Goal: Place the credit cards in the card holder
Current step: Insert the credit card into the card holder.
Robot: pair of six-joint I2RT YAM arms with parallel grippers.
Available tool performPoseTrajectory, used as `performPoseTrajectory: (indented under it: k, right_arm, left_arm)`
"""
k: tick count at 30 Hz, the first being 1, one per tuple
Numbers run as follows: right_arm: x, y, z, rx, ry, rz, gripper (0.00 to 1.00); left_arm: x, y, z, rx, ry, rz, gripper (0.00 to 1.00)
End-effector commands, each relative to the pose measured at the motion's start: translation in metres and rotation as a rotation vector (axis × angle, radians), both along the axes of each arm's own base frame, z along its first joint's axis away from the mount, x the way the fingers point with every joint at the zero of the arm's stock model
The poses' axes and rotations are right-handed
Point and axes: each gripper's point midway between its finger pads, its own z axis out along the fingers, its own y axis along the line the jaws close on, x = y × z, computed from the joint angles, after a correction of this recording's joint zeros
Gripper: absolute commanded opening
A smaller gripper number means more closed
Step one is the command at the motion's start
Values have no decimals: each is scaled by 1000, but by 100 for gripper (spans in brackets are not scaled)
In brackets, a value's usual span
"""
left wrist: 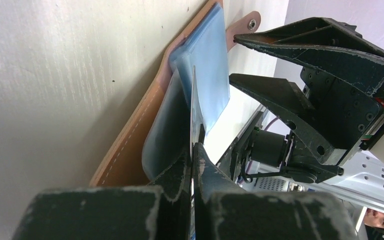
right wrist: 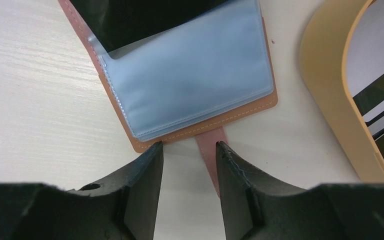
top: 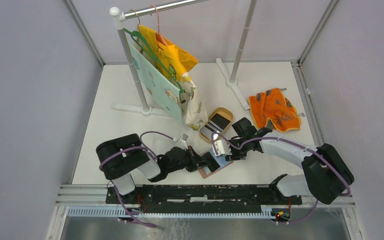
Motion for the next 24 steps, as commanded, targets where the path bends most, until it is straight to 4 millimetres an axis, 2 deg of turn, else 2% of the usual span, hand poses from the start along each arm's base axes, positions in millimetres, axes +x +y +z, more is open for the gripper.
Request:
performPoseTrajectory:
  k: [1,14,24]
  right_arm:
    - [-16,-6,-17,-43,63,8,49]
    - [-16,-5,-17,-45,59,9,49]
    - [-16,-5,-17,-45,52,9,49]
  left_arm:
    - [-4,-4,2,-37,34,0,2]
    - [-8,-6,2,-107,84,3,2]
    - [-13,-6,-9,-122,172,10,2]
